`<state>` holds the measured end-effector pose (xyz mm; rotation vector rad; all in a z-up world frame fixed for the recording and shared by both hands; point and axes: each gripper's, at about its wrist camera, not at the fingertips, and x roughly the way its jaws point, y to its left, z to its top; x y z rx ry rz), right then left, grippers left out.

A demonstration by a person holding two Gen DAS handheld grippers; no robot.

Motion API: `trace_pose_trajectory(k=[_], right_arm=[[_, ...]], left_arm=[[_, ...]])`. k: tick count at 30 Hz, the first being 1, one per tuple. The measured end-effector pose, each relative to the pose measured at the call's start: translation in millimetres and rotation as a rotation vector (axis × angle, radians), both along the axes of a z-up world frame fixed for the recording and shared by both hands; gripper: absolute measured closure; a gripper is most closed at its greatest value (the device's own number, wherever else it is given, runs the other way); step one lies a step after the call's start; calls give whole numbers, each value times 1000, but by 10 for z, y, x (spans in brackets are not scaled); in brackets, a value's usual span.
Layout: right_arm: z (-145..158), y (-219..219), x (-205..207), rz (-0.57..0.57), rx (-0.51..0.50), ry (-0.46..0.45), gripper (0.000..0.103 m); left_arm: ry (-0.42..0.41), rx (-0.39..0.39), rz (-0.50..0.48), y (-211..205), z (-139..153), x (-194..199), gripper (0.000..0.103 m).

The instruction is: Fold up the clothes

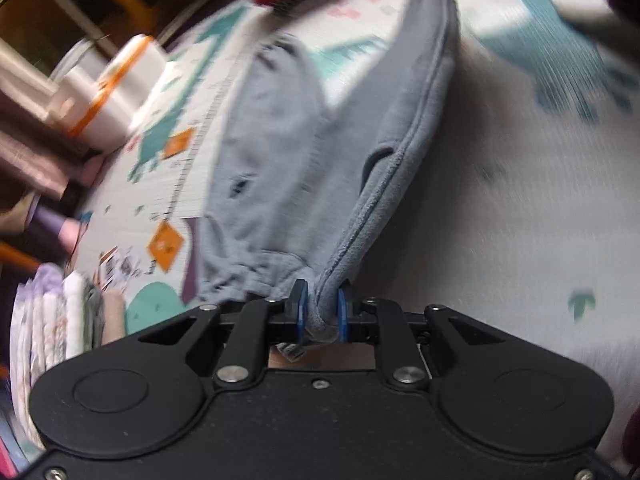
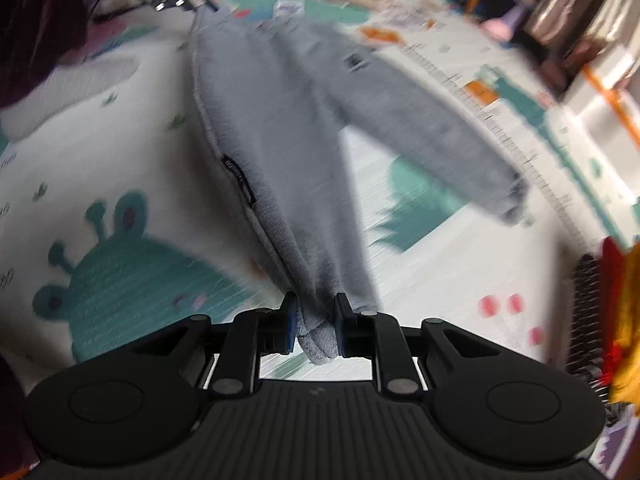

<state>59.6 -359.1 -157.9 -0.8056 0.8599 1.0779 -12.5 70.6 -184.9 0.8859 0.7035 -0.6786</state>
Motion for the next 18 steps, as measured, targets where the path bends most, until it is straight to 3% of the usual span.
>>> trace_pose_trajectory(k=[6, 8, 11, 12, 13, 18], right_arm=[[373, 55, 480, -96, 69, -107, 83], [436, 83, 645, -122, 79, -131, 83], [478, 119, 912, -172, 95, -138, 84], [488, 130, 1002, -190, 100, -139, 92], [493, 145, 1092, -206, 105, -137, 92], [389, 285, 1498, -249, 97, -117, 93]], left_arm=[[2, -179, 152, 163, 281, 440, 90], [27, -274, 217, 232, 339, 574, 91], [65, -384, 306, 351, 360, 769, 91], [77, -421, 336, 394, 357, 839, 91], [89, -452, 362, 431, 353, 895, 91], [129, -533, 448, 540, 274, 1149, 91]])
